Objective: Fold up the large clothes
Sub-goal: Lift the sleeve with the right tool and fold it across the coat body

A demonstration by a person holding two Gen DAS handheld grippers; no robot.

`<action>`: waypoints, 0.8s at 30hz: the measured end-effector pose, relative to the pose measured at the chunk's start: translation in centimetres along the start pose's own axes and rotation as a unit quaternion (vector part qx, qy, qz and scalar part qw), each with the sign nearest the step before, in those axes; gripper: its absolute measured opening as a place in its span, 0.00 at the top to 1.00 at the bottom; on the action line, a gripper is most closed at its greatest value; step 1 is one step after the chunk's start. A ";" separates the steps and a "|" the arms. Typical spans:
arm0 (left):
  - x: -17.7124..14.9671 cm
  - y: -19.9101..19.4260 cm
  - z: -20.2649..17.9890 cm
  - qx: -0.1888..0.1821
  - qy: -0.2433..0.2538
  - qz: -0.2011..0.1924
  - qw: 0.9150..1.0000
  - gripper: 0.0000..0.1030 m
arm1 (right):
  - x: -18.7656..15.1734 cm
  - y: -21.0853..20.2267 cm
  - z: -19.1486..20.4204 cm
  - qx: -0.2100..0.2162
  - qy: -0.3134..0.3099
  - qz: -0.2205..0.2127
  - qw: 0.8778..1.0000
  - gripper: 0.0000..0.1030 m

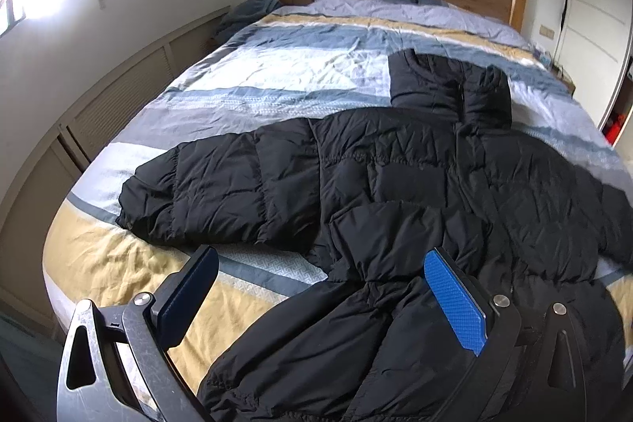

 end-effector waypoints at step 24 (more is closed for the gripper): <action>-2.2 -6.0 5.1 -0.057 -0.042 -0.036 0.997 0.01 | -11.8 -2.0 26.4 0.127 -0.324 0.119 0.930 0.89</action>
Point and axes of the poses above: each gripper's, at about its wrist camera, not at the fingertips, and y roughly the way its jaws point, z to its left, x to its top, the point moved 2 cm from there along y, roughly the way its jaws point, and after that the axes turned 4 degrees about -y, right-handed, at the moved point
